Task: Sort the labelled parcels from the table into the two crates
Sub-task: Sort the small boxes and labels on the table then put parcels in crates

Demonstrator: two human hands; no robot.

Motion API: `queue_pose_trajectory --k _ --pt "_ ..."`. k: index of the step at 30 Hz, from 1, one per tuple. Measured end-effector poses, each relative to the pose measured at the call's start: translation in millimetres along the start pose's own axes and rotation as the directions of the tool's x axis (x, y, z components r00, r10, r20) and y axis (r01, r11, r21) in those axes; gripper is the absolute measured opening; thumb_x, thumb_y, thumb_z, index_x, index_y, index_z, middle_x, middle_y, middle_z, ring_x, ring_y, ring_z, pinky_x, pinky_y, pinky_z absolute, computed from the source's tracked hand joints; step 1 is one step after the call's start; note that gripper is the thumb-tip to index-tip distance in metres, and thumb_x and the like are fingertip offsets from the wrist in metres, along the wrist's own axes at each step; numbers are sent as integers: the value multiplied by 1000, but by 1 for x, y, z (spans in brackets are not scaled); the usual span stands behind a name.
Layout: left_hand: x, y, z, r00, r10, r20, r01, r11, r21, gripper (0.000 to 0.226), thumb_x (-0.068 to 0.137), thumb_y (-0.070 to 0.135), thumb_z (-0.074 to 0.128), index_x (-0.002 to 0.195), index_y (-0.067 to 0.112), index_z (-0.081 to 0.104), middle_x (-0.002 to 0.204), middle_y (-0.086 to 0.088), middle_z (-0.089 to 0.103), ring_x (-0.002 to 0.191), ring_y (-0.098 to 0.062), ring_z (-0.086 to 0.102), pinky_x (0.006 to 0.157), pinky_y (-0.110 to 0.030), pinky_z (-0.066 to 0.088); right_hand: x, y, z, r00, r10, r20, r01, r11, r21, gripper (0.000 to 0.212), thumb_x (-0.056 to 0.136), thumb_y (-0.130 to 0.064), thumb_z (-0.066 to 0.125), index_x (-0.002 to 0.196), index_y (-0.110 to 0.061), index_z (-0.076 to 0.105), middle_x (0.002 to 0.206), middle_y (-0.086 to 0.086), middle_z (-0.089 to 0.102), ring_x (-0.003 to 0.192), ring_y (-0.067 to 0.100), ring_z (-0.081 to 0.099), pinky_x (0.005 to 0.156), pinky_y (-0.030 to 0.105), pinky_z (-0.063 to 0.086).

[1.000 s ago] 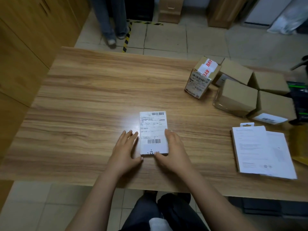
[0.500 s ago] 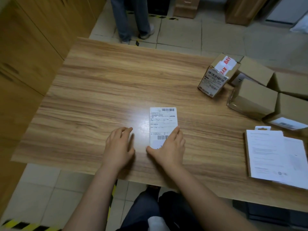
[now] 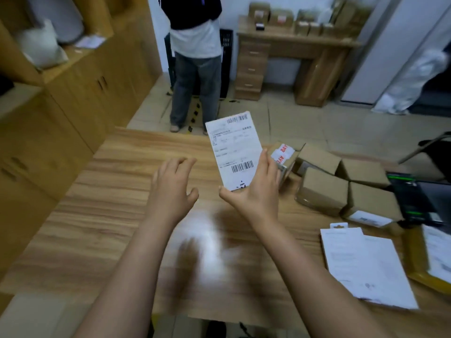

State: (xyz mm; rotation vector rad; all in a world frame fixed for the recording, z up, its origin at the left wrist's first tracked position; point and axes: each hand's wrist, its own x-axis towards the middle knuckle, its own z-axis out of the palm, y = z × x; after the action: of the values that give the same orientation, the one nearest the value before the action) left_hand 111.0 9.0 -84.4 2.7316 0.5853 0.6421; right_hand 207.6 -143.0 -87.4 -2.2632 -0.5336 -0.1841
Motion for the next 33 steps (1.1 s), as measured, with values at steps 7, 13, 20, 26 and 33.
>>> queue_pose_trajectory --k 7,13,20,26,33 --pt "84 86 -96 917 218 -333 -220 975 31 64 76 20 75 135 15 51 128 -7 52 124 -27 40 104 -45 33 67 -57 -111 901 -227 -370 272 960 73 124 60 -51 84 153 -2 19 149 13 31 137 25 26 116 35 26" --pt "115 161 -158 763 349 -544 -374 925 70 62 77 19 75 135 14 52 128 -10 52 123 -28 40 102 -47 34 88 -82 -204 745 -312 -590 401 916 22 122 64 -54 83 155 -7 17 151 10 27 140 20 23 116 23 19" --pt "138 234 -199 598 481 -642 -540 833 121 61 77 18 76 133 13 53 126 -11 54 119 -33 48 101 -49 37 100 -82 -286 596 -382 -707 440 891 -110 121 66 -58 80 155 -9 14 149 2 22 139 15 23 111 26 27" --pt "147 277 -211 508 534 -676 -618 772 146 61 75 17 77 132 12 54 125 -10 55 119 -31 48 102 -47 37 103 -77 -330 512 -419 -750 446 876 -184 124 63 -55 83 155 -12 11 146 -6 20 138 19 26 109 34 36" --pt "145 307 -208 460 544 -702 -648 746 153 63 72 15 79 130 11 56 123 -10 56 118 -29 47 101 -45 36 99 -59 -361 480 -422 -769 420 880 -221 123 64 -65 75 155 -12 10 148 -4 18 141 20 21 112 31 27"
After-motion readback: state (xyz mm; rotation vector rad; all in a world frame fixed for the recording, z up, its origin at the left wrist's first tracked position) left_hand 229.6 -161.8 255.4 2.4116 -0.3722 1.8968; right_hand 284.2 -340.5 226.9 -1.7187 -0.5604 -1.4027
